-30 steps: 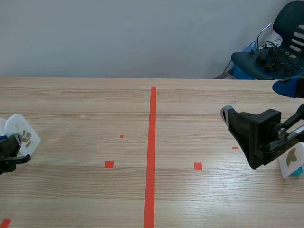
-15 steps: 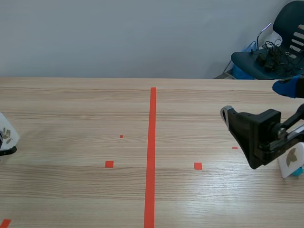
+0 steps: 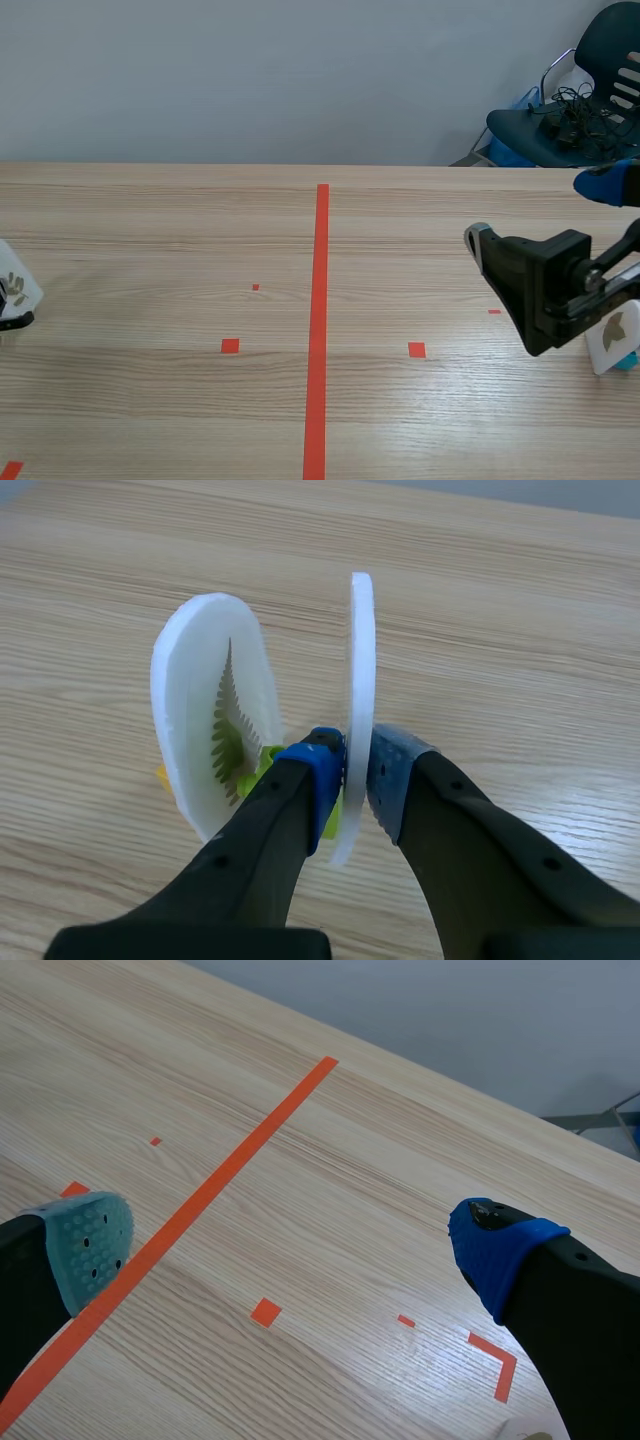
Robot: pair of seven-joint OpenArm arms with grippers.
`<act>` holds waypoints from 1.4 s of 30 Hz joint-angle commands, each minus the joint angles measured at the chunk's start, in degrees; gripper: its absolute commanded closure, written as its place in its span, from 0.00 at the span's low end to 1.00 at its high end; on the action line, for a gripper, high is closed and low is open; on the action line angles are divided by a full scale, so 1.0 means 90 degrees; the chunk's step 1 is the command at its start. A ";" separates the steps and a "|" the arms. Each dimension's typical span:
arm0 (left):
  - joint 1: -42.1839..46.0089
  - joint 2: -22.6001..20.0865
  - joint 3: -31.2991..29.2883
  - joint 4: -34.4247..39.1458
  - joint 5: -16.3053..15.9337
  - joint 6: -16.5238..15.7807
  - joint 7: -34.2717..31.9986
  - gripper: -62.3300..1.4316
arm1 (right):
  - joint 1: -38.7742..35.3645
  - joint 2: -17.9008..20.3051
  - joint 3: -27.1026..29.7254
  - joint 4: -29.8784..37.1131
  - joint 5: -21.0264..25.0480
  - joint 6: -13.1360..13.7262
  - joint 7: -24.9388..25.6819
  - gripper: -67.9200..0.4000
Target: Do the leaf sorting experiment
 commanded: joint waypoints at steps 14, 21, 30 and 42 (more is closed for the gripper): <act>0.0231 -0.0481 -0.0070 0.0765 -0.0046 -0.0447 -0.0063 0.30 | 0.0092 0.0000 0.0083 -0.0007 0.0068 -0.0046 0.0049 0.00; 0.1103 -0.1032 -0.0721 0.2438 -0.0049 -0.1239 -0.0063 0.11 | 0.0092 0.0000 0.0083 -0.0007 0.0070 -0.0051 0.0058 0.00; 0.2307 -0.1200 -0.0940 0.4354 -0.0525 -0.3335 0.0403 0.00 | 0.0092 0.0000 0.0090 0.0005 0.0097 -0.0073 0.0100 0.00; 0.3228 -0.1180 -0.0940 0.5797 -0.0874 -0.3335 0.1426 0.00 | -0.0114 0.0000 0.0330 0.0403 0.0410 -0.0068 -0.0236 0.00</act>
